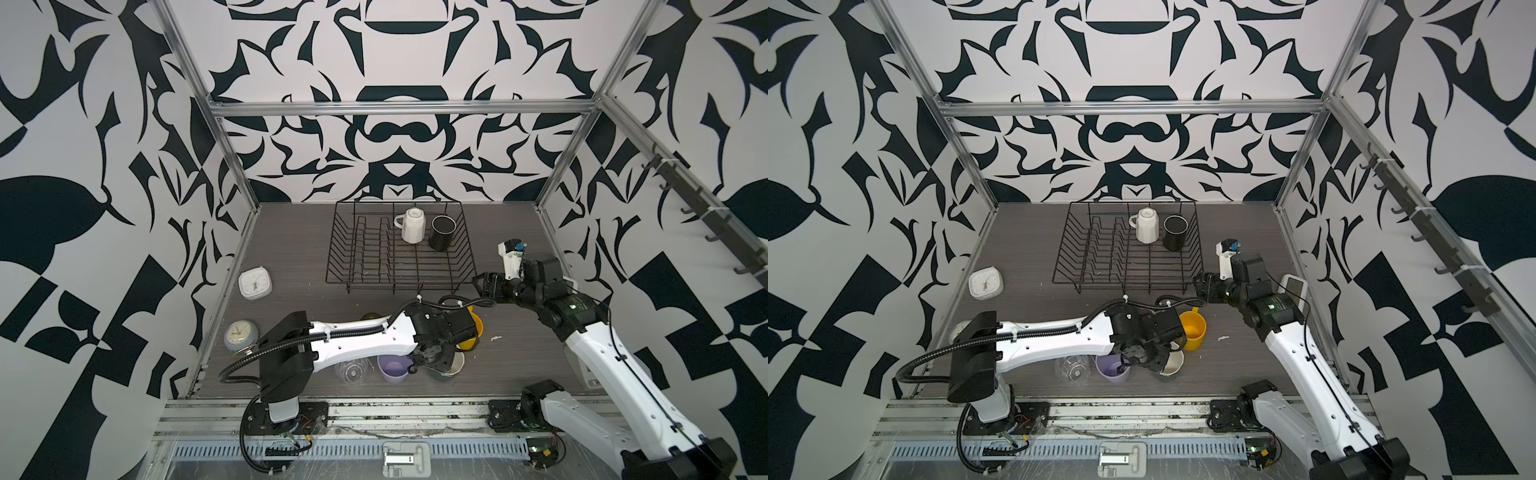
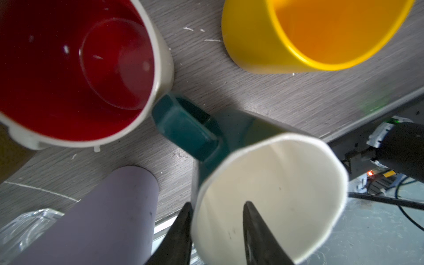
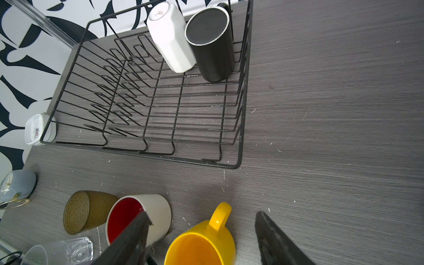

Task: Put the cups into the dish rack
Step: 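Grasp the dark green mug rim with the left gripper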

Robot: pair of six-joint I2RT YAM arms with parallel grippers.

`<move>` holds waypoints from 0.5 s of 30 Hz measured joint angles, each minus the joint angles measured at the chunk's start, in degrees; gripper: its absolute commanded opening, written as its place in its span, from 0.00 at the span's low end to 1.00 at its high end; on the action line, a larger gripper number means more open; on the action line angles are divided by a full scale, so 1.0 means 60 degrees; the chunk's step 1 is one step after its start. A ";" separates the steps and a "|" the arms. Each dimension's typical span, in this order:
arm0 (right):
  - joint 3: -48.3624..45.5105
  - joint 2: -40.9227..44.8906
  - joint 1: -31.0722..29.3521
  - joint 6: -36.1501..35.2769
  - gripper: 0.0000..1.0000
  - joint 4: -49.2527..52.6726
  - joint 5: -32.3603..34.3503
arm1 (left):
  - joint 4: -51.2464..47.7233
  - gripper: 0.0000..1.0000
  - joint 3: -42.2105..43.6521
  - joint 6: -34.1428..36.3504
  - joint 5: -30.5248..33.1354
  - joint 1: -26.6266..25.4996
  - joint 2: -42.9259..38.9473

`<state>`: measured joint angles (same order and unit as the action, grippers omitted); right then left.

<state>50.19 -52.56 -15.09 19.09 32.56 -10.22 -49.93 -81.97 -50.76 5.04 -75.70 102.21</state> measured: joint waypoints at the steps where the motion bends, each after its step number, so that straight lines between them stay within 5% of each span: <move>1: 0.0000 -0.0004 0.0000 0.0000 0.76 -0.0007 0.0000 | 0.0004 0.38 0.0000 0.0000 -0.0004 0.0011 0.0055; 15: -0.0015 -0.0004 0.0000 -0.0004 0.76 -0.0069 0.0015 | 0.0004 0.17 0.0000 -0.0007 -0.0011 0.0142 0.0120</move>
<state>50.11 -52.58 -15.09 19.07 32.14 -10.13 -49.91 -81.97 -50.81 4.97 -74.85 102.94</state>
